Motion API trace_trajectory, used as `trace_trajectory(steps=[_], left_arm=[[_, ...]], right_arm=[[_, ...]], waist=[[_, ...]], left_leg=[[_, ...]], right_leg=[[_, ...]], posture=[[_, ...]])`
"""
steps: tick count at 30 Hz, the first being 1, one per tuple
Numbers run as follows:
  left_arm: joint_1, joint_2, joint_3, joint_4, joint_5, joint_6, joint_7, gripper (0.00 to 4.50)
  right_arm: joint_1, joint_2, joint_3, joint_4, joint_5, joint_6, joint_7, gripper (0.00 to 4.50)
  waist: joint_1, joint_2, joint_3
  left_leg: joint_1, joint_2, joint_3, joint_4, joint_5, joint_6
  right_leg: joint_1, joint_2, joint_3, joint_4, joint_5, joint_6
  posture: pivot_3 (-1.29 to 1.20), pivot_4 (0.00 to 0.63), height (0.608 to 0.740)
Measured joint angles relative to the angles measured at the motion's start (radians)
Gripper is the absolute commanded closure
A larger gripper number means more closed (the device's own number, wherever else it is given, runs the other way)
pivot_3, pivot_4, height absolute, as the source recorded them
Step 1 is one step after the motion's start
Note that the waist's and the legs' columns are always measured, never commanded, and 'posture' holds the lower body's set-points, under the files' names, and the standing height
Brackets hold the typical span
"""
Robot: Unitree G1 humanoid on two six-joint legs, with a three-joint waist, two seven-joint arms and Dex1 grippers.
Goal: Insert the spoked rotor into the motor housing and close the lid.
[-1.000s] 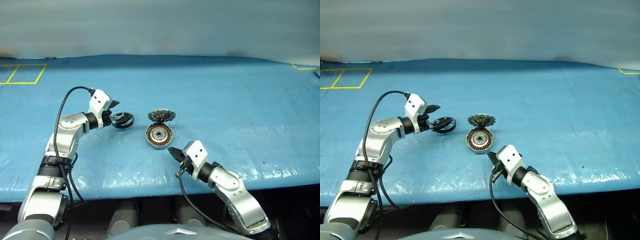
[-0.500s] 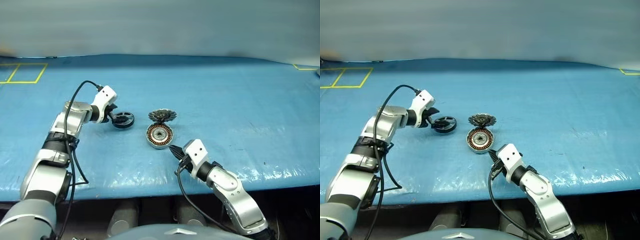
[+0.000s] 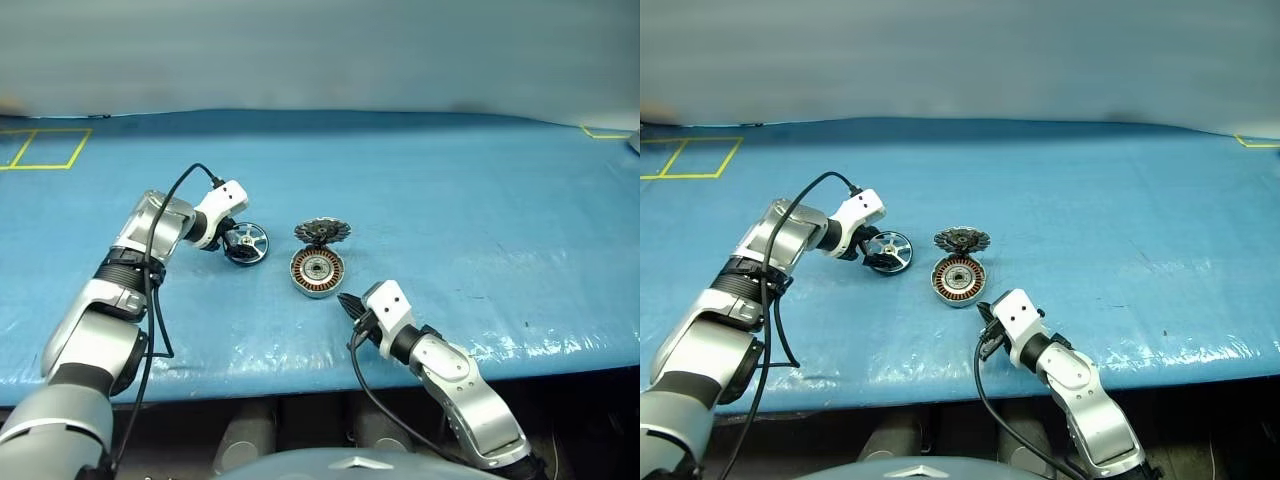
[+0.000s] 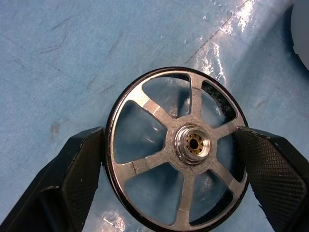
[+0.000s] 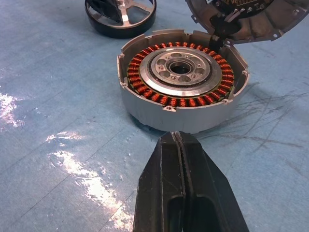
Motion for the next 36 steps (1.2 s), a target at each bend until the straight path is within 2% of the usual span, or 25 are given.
trace_trajectory(steps=[13,18,29,36], left_arm=[[0.017,0.014,-0.019,0.003,0.051,-0.095,-0.008,0.00],[0.030,0.014,-0.019,-0.010,0.060,-0.128,-0.012,1.09],[0.104,0.035,-0.018,-0.119,0.084,-0.201,-0.037,1.30],[0.152,0.039,0.032,-0.153,0.064,-0.200,-0.029,1.30]], right_arm=[[-0.023,0.003,0.013,0.015,-0.016,0.002,-0.009,4.48],[-0.025,0.002,0.013,0.022,-0.021,0.002,-0.012,4.50],[-0.024,0.009,0.023,0.041,-0.046,0.003,-0.018,4.50],[-0.024,0.009,0.023,0.043,-0.051,0.003,-0.018,4.50]], waist=[[0.000,0.000,0.000],[0.000,0.000,0.000],[-0.001,0.001,-0.001],[-0.003,0.000,-0.001]], left_leg=[[0.000,0.000,0.000,0.001,0.000,0.000],[0.000,0.000,0.000,0.001,0.000,0.000],[0.002,0.000,0.001,0.001,0.000,0.000],[0.002,0.000,0.001,0.001,0.000,0.000]], right_leg=[[0.000,0.000,0.000,0.001,0.000,0.000],[0.001,0.000,0.000,0.001,0.000,0.001],[0.002,0.000,0.002,0.001,0.000,0.000],[0.002,0.000,0.001,0.001,0.000,0.000]], posture=[[0.00,0.150,0.740],[0.00,0.150,0.740],[0.00,0.150,0.740],[0.00,0.150,0.740]])
